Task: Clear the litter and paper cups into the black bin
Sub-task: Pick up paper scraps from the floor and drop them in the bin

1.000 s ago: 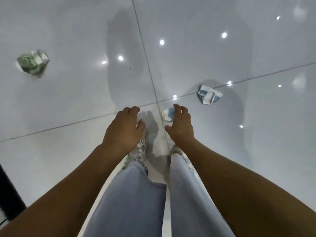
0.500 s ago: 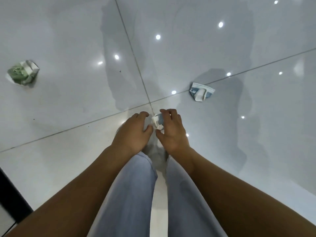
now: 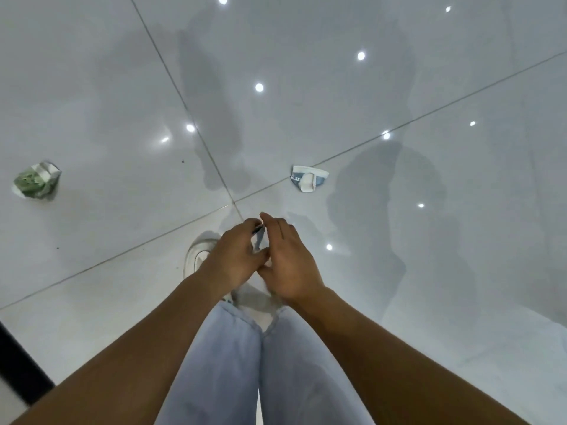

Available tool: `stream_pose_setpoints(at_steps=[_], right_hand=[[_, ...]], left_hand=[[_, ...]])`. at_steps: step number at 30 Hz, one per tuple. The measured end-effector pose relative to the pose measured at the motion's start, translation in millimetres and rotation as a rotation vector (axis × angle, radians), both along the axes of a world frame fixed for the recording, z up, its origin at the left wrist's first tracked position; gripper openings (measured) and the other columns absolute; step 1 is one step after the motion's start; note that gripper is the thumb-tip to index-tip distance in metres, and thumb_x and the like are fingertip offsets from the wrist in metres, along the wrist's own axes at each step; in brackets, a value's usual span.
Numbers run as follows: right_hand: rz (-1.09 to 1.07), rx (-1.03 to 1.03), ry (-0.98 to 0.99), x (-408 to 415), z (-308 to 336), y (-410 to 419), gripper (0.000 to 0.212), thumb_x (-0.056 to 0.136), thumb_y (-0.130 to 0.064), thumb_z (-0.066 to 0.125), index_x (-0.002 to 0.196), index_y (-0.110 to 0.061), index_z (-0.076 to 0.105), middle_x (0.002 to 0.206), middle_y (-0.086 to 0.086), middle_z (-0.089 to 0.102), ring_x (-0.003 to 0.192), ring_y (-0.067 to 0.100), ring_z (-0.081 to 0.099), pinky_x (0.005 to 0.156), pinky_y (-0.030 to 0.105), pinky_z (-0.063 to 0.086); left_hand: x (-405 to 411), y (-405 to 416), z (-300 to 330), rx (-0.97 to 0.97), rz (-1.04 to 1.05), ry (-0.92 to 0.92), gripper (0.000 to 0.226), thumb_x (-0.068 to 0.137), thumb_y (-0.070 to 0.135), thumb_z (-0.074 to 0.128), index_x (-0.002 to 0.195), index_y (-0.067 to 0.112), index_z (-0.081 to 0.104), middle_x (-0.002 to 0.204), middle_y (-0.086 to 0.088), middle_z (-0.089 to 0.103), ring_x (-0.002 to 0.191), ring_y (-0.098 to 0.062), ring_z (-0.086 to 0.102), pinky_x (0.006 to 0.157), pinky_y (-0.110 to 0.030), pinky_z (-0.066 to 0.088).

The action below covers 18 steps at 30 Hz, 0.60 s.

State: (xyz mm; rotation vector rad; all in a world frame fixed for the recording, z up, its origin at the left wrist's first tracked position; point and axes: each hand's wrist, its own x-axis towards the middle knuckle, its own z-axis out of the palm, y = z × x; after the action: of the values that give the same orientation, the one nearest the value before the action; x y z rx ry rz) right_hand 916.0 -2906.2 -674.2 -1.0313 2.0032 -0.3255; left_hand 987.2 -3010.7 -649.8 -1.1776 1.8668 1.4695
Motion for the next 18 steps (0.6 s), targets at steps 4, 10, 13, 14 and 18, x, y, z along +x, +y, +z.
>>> stream_pose_setpoints(at_steps=[4, 10, 13, 14, 18], right_hand=[[0.025, 0.145, 0.092, -36, -22, 1, 0.072, 0.088, -0.027, 0.066, 0.148, -0.019, 0.027, 0.149, 0.005, 0.033, 0.133, 0.023, 0.036, 0.104, 0.032, 0.039], [-0.017, 0.267, 0.314, -102, -97, -23, 0.073, 0.086, -0.022, 0.064, 0.147, -0.016, 0.025, 0.15, 0.012, 0.026, 0.132, 0.032, 0.029, 0.098, 0.04, 0.039], [0.035, 0.298, 0.337, -112, -140, -36, 0.078, 0.086, -0.023, 0.066, 0.149, -0.024, 0.021, 0.156, 0.009, 0.017, 0.139, 0.034, 0.021, 0.109, 0.041, 0.031], [0.071, 0.313, 0.343, -112, -152, -37, 0.079, 0.086, -0.023, 0.066, 0.149, -0.026, 0.02, 0.157, 0.009, 0.015, 0.14, 0.035, 0.019, 0.112, 0.042, 0.029], [0.09, 0.248, 0.397, -105, -179, -28, 0.067, 0.085, -0.019, 0.064, 0.143, -0.027, 0.034, 0.152, 0.009, 0.023, 0.135, 0.036, 0.026, 0.112, 0.044, 0.028]], left_hand=[[2, -11, -20, -0.15, 0.006, -0.052, 0.047, 0.088, 0.026, 0.063, 0.131, 0.014, 0.047, 0.127, -0.007, 0.056, 0.105, -0.026, 0.057, 0.088, -0.03, 0.041], [9, -27, -83, -0.256, -0.049, -0.039, 0.049, 0.089, 0.029, 0.06, 0.133, 0.014, 0.044, 0.127, -0.007, 0.055, 0.108, -0.023, 0.055, 0.084, -0.024, 0.034], [12, -28, -117, -0.259, -0.061, -0.03, 0.048, 0.09, 0.029, 0.059, 0.133, 0.015, 0.044, 0.123, -0.006, 0.056, 0.092, -0.017, 0.052, 0.08, -0.025, 0.036], [12, -28, -127, -0.251, -0.05, -0.025, 0.047, 0.09, 0.029, 0.06, 0.132, 0.015, 0.045, 0.121, -0.005, 0.056, 0.088, -0.015, 0.051, 0.078, -0.025, 0.036], [14, -24, -156, -0.202, -0.045, -0.01, 0.045, 0.089, 0.03, 0.06, 0.13, 0.018, 0.046, 0.118, -0.003, 0.058, 0.088, -0.017, 0.054, 0.079, -0.028, 0.043]])
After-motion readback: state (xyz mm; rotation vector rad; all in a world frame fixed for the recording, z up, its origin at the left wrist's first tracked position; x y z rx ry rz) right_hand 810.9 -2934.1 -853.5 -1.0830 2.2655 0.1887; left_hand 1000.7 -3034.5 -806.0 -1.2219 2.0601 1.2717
